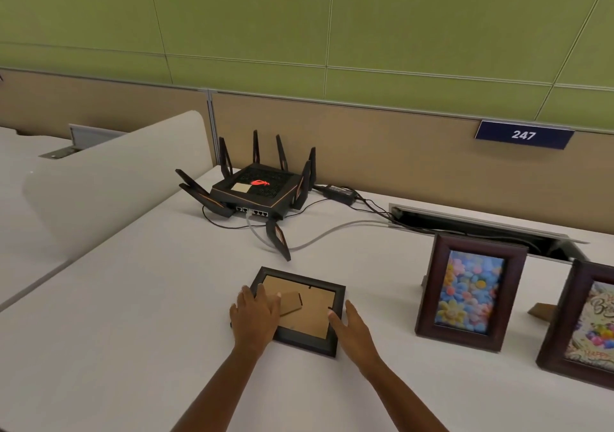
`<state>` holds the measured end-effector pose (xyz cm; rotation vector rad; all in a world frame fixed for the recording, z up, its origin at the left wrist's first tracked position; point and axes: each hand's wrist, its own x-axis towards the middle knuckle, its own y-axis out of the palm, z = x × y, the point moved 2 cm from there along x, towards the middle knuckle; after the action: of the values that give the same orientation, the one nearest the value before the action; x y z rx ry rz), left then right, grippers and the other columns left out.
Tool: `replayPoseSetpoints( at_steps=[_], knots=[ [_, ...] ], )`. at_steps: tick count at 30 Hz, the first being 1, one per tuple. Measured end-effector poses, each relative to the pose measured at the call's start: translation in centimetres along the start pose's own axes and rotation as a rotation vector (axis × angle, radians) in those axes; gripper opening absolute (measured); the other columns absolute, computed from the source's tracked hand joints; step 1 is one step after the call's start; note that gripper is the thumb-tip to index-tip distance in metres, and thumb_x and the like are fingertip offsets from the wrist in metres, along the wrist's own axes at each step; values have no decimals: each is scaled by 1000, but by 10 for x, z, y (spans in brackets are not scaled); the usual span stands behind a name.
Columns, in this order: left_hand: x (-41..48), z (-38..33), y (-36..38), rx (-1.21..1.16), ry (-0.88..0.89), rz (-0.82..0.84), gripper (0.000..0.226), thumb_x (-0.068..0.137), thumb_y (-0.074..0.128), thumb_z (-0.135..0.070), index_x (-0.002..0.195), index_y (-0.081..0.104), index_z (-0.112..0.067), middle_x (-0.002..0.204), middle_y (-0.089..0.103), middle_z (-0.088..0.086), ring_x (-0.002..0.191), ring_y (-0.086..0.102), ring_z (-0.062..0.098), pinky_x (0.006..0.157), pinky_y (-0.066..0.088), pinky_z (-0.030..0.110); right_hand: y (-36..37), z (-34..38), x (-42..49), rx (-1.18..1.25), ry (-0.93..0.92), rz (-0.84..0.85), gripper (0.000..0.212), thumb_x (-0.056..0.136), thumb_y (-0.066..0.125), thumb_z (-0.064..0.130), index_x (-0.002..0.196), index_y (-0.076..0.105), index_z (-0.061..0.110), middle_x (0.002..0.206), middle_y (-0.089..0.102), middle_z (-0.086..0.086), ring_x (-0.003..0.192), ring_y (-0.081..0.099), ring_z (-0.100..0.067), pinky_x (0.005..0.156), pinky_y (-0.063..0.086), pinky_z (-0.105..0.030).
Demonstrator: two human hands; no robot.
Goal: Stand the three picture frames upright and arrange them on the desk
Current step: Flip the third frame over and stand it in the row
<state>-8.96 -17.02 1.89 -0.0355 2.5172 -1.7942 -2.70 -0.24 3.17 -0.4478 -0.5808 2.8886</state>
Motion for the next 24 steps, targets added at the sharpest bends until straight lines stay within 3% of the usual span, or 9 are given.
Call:
replayPoseSetpoints(
  at_steps=[3,6,9,12,15,16,18,21,24],
  knots=[
    [2,1,0,-37,-1,-11,51,96,26,-44,136,34,-12,144,35,18,129,39,30,105,36,41,6,5,4,343,143,-25,66,93,46,24,144,7,10,154,19,-10,139,24,-27,112,24,-36],
    [2,0,1,-64,-9,-14,51,96,25,-44,134,36,-12,142,38,17,127,41,29,105,36,40,7,9,12,487,254,-87,58,91,49,17,140,20,5,148,30,-14,129,36,-29,104,33,-37],
    [2,-1,3,-72,-13,-35,51,95,26,-45,133,38,-13,142,39,16,127,41,29,105,36,40,6,14,18,551,337,-129,35,87,52,11,119,43,-1,119,48,-17,105,47,-29,86,41,-37],
    [2,0,5,-68,-7,-55,54,94,28,-49,134,38,-13,144,37,16,129,39,29,106,34,41,-3,22,18,641,364,-140,32,86,50,2,116,48,-9,100,55,-20,84,54,-29,69,46,-33],
    [2,1,7,-85,-13,-51,61,91,32,-54,136,36,-13,147,33,16,132,35,30,108,31,43,-10,27,15,695,387,-140,32,86,48,-2,117,46,-9,121,53,-29,112,52,-39,91,45,-40],
    [2,1,7,-89,-15,-51,62,90,33,-55,136,36,-13,147,33,16,132,36,30,108,31,43,-11,28,14,706,398,-142,34,87,48,-1,120,44,-7,125,50,-29,117,50,-38,92,43,-38],
    [4,0,6,-91,-17,-50,64,89,33,-58,135,37,-13,145,36,15,131,38,30,108,32,43,-12,28,13,750,423,-133,34,87,49,1,120,43,-3,115,54,-25,106,54,-33,84,42,-32],
    [7,1,3,-104,-17,-41,62,88,33,-58,132,40,-14,138,44,15,126,43,29,105,35,44,-13,28,14,818,457,-86,17,87,52,5,104,50,1,82,57,-13,73,55,-23,62,45,-28],
    [9,1,-2,-150,-11,-25,58,89,32,-57,128,42,-15,128,51,13,119,48,28,101,37,44,-11,35,15,818,435,-3,23,89,53,7,110,49,0,93,57,-16,81,56,-29,68,48,-36]
  ],
)
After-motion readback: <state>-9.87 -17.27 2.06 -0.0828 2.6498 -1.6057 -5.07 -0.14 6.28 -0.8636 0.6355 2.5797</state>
